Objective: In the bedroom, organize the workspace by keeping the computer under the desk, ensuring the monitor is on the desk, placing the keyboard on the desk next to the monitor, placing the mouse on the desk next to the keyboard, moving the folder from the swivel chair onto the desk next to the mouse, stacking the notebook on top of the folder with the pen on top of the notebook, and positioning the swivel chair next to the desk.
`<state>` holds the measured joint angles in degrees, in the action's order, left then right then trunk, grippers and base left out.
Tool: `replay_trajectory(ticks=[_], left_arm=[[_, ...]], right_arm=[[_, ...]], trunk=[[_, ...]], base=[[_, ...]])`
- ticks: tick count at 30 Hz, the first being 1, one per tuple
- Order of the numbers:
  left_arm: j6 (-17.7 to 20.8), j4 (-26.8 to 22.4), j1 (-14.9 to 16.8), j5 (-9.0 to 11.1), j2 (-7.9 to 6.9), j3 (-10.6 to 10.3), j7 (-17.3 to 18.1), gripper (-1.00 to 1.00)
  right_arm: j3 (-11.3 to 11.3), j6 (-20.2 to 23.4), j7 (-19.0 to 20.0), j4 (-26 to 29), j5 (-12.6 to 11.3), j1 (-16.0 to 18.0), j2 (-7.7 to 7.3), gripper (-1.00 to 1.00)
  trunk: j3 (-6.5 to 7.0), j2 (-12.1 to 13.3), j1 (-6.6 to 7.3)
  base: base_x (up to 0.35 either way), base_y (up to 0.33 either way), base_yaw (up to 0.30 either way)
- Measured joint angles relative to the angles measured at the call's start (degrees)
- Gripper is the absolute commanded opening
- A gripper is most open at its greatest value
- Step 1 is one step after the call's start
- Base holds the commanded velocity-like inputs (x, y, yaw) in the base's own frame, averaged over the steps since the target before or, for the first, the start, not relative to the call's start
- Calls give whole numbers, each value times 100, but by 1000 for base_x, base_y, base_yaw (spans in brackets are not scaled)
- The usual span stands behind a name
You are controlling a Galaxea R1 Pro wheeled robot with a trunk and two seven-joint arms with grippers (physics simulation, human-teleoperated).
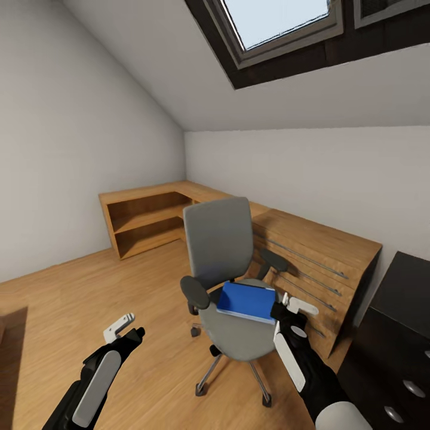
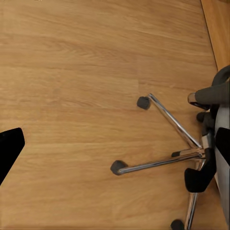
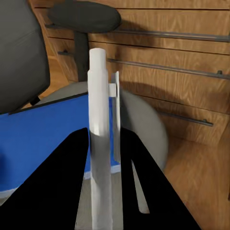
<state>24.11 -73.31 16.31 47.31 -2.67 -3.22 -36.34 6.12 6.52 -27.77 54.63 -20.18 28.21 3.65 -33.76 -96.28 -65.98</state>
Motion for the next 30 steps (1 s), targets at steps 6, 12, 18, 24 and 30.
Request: replay_trajectory(ticks=[6, 12, 18, 24, 30], left_arm=[[0, 0, 0, 0, 0, 0, 0, 100], [0, 1, 1, -1, 0, -7, 0, 100], [0, 3, 1, 7, 7, -8, 0, 100], [-1, 77, -3, 10, -33, 13, 0, 100], [-83, 1289, -191, -21, -73, 35, 31, 100]], right_arm=[[7, 4, -7, 31, 4, -8, 19, -100], [-1, -3, -139, 41, 10, -13, 15, -100], [-1, -4, -175, 47, 10, -13, 15, -100], [0, 5, -179, 101, 11, -13, 8, -100], [15, 4, -180, 266, 17, -118, 7, -100]], trunk=[[108, 241, 132], [237, 481, 264], [384, 722, 393], [528, 963, 524], [645, 1204, 656]], base=[[-4, 0, -1], [-3, 0, -98], [-199, 0, -176], [-323, 0, -207], [-335, 0, -100]])
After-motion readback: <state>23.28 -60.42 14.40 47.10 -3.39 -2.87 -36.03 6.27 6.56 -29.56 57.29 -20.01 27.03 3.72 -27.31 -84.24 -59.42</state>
